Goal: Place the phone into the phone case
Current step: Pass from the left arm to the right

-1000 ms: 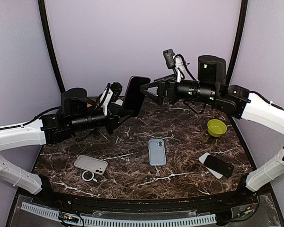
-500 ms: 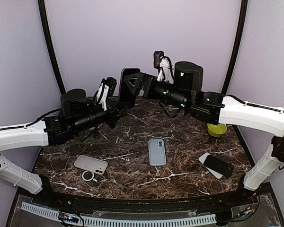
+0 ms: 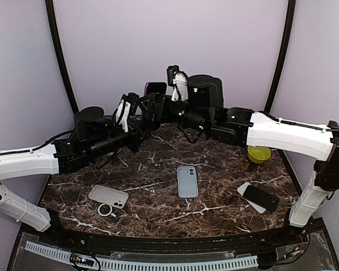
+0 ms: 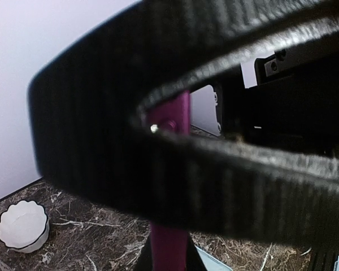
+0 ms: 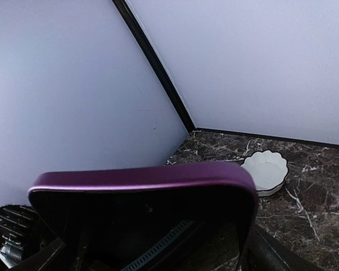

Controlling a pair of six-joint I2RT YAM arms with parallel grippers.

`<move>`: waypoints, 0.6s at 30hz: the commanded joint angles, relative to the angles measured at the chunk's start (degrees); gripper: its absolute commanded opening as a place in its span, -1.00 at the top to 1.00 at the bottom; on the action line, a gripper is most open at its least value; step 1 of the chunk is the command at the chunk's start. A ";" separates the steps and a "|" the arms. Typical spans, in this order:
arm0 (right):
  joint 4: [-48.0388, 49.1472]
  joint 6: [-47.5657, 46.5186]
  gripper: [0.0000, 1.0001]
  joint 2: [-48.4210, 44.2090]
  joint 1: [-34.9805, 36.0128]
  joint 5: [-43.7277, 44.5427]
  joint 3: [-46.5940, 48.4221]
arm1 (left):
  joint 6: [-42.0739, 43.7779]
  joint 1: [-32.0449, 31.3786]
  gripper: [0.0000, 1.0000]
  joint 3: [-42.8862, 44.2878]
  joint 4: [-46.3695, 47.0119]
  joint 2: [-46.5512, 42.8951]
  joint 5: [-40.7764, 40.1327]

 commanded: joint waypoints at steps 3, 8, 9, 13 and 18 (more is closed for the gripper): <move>-2.13 0.42 -0.45 1.09 0.89 4.76 1.87 | 0.86 -0.16 1.00 -0.18 4.47 -0.48 -0.62; -2.54 0.70 0.34 1.07 0.89 6.70 1.54 | 1.00 -0.16 1.00 -0.35 3.64 -0.23 -0.51; -2.54 0.55 0.51 0.96 0.89 6.89 1.40 | 1.00 -0.17 1.00 -0.54 3.45 -0.30 -0.35; -4.36 -0.70 0.95 0.22 0.53 7.79 1.16 | 0.17 -0.14 0.35 -0.91 0.24 -0.71 1.68; -10.45 -0.73 1.00 -0.75 -1.93 10.49 -0.70 | -2.17 -0.06 -0.85 1.62 -13.11 -0.21 7.79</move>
